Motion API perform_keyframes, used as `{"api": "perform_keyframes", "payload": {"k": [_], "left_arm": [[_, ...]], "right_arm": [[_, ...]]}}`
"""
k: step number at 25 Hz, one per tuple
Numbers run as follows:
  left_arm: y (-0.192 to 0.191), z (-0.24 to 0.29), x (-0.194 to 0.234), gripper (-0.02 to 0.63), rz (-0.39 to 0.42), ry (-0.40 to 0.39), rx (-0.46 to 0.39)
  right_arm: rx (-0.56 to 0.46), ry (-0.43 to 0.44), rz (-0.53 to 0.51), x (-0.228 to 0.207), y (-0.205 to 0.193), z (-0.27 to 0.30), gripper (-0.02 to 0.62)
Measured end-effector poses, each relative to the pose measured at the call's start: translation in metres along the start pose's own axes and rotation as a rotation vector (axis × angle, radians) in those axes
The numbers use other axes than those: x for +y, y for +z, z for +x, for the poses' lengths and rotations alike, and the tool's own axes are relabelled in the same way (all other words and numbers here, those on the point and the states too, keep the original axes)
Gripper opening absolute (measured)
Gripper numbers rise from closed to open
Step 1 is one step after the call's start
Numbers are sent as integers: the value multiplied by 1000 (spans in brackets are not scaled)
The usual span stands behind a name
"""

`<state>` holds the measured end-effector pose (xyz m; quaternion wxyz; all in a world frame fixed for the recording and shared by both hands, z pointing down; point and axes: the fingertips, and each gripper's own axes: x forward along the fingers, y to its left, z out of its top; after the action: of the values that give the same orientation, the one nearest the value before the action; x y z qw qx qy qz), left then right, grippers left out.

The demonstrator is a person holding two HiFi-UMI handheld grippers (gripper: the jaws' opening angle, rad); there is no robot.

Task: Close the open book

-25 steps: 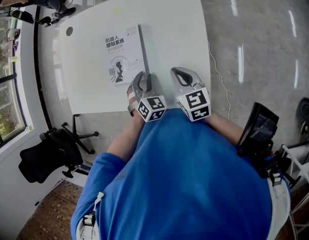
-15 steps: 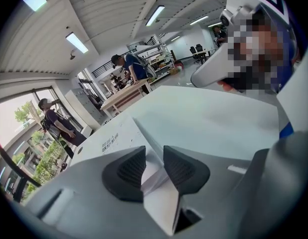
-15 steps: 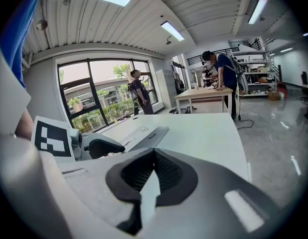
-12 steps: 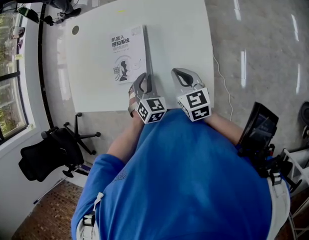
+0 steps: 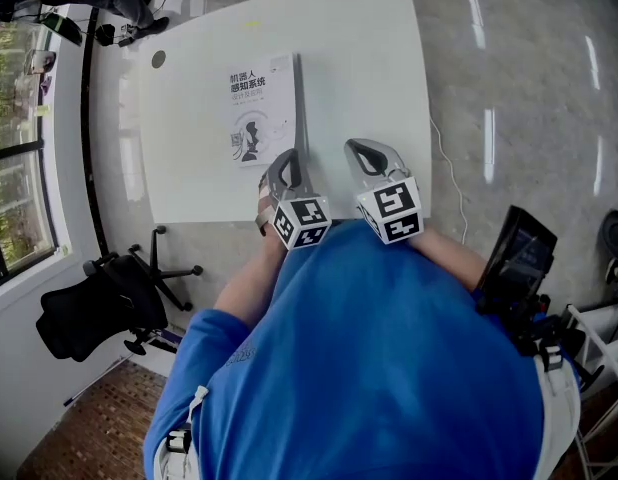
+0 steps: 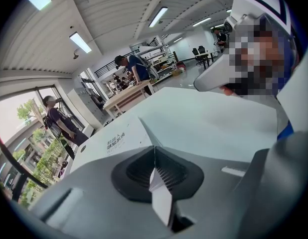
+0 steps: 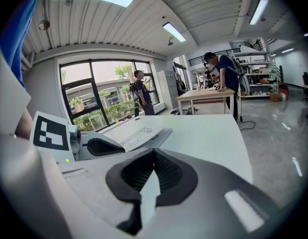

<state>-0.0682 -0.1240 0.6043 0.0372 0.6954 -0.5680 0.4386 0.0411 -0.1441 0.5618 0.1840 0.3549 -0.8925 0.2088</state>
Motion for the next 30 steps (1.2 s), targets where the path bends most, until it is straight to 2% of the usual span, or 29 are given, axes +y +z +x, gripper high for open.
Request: {"api": "perform_keyframes", "payload": {"k": [12,20,30], "left_arm": [[4,-18,31,11,-122,-20,-62],[-3,-32,71,11,-184,-39,-125],[-32,-45,131,11,-249,-10,-167]], "right_arm": [[34,10,-27,15,-7,14,3],[91,-30,-37,39,-15,37,3],[123,-61,-62,73,-14,75,3]]}}
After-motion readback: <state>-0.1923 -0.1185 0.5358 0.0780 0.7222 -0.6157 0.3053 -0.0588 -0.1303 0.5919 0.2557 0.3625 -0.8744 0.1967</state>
